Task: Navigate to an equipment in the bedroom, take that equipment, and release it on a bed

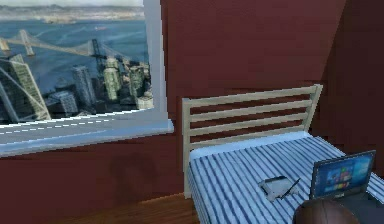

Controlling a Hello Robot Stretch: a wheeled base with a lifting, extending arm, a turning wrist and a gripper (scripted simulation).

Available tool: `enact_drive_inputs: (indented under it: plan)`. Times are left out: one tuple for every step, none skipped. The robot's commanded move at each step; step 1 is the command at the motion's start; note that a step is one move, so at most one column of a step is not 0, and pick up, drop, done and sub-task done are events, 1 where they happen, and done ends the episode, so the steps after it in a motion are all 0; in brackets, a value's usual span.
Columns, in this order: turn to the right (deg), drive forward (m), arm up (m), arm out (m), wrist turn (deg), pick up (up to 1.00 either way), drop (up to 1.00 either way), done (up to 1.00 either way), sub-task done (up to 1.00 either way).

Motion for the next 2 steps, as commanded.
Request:
enact_drive_inputs:
  plan:
    - [0.0, 0.0, 0.0, -0.08, 0.0, 0.0, 0.0, 0.0, 0.0]
    - [0.0, 0.0, 0.0, 0.0, 0.0, 0.0, 0.0, 1.0, 0.0]
